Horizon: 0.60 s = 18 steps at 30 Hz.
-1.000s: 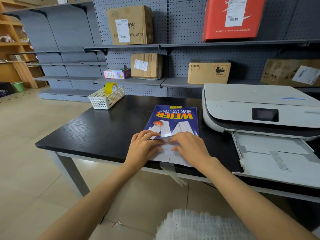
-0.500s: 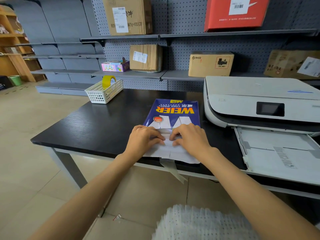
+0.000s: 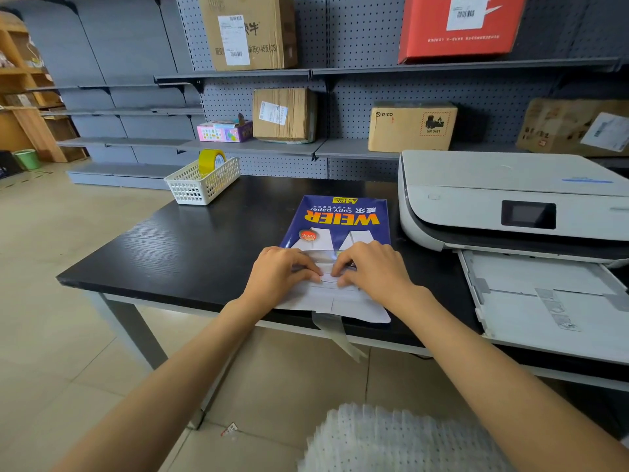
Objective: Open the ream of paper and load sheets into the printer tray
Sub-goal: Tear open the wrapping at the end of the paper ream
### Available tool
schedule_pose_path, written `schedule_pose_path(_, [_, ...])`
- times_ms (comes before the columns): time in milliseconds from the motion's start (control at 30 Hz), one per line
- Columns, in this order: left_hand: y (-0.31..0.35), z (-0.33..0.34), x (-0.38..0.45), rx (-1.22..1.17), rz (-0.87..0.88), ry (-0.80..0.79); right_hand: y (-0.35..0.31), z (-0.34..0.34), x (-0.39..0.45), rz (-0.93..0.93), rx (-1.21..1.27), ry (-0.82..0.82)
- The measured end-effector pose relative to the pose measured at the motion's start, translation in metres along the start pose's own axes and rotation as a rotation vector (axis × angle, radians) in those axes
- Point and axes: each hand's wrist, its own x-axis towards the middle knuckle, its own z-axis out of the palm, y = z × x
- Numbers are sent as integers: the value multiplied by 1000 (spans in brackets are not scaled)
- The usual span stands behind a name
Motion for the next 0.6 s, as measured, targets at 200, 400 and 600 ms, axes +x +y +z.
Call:
schedule_pose_path(200, [1, -1, 0, -7, 1, -9, 0, 1, 0, -26, 8, 20])
schedule_pose_path(400, [0, -2, -3, 8, 42, -10, 1, 3, -3, -36, -29, 34])
schedule_pose_path(600, [0, -1, -3, -4, 21, -8, 2, 5, -2, -45, -19, 44])
